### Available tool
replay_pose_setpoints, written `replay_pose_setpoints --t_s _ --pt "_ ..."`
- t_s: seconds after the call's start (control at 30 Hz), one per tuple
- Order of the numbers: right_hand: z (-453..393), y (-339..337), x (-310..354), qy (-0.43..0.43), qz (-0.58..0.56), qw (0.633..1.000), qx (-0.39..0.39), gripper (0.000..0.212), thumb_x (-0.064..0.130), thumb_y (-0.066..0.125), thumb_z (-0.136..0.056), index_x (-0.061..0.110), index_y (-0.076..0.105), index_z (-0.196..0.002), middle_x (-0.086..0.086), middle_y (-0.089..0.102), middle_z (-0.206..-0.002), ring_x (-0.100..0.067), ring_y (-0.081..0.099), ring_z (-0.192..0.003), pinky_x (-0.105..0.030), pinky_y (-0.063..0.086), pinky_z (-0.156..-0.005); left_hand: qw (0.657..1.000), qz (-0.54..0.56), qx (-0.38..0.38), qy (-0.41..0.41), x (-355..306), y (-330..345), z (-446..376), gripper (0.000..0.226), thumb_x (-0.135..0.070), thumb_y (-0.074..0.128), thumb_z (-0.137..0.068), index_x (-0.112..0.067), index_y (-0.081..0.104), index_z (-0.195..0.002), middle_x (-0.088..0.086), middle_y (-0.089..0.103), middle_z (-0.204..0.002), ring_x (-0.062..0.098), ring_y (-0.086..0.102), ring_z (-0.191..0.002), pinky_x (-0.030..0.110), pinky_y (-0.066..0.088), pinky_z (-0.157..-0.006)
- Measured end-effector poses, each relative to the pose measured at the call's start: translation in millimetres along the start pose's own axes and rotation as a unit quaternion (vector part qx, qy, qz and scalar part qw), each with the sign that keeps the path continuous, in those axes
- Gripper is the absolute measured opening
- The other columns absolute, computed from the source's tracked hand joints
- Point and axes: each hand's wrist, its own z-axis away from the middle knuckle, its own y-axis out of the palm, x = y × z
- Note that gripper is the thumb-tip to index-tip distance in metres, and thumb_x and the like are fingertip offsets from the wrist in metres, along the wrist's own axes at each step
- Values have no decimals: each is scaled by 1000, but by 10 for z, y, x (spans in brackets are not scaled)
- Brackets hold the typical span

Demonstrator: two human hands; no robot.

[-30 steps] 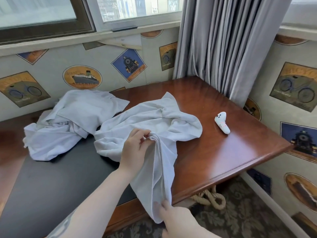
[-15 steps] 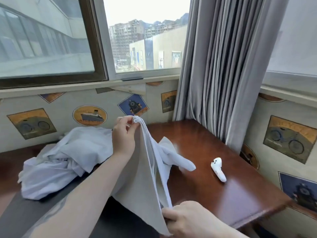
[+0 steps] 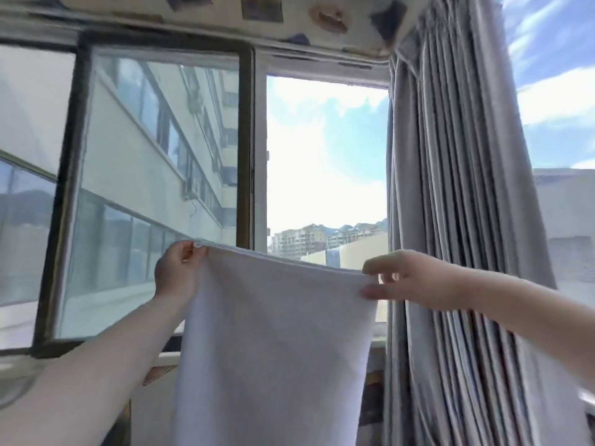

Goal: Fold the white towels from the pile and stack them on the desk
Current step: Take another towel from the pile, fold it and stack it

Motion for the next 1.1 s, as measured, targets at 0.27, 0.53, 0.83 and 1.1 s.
replay_pose_setpoints --t_s 0.27,0.53,0.83,1.1 --pt "-586 -426 -24 -38 -150 985 -79 40 41 75 -80 4 62 -78 -16 60 -94 -31 56 -99 -34 39 -88 999 46 20 18 -609 -453 -329 5 -11 62 -94 -13 64 -89 6 63 -86 19 53 -76 28 39 -63" --pt "-750 -540 183 -312 253 878 -260 35 59 45 -91 31 65 -88 20 60 -83 -13 44 -102 -41 26 -100 995 37 78 -52 -748 -970 -476 13 -16 60 -96 -10 63 -107 7 65 -99 21 60 -83 29 48 -65" --pt "-794 -454 567 -199 -50 971 -123 32 64 46 -81 38 63 -80 8 51 -86 -5 47 -89 -30 35 -81 994 -24 71 -76 -708 -1153 -336 14 -17 57 -99 -19 56 -85 -1 61 -86 13 58 -74 24 50 -52" --pt "-981 -419 399 -139 23 965 -220 31 45 62 -90 20 70 -74 -1 63 -63 -13 58 -60 -30 47 -67 975 39 195 -101 -844 -1157 -365 15 -28 57 -98 -17 66 -101 -4 71 -87 13 63 -82 28 51 -67"
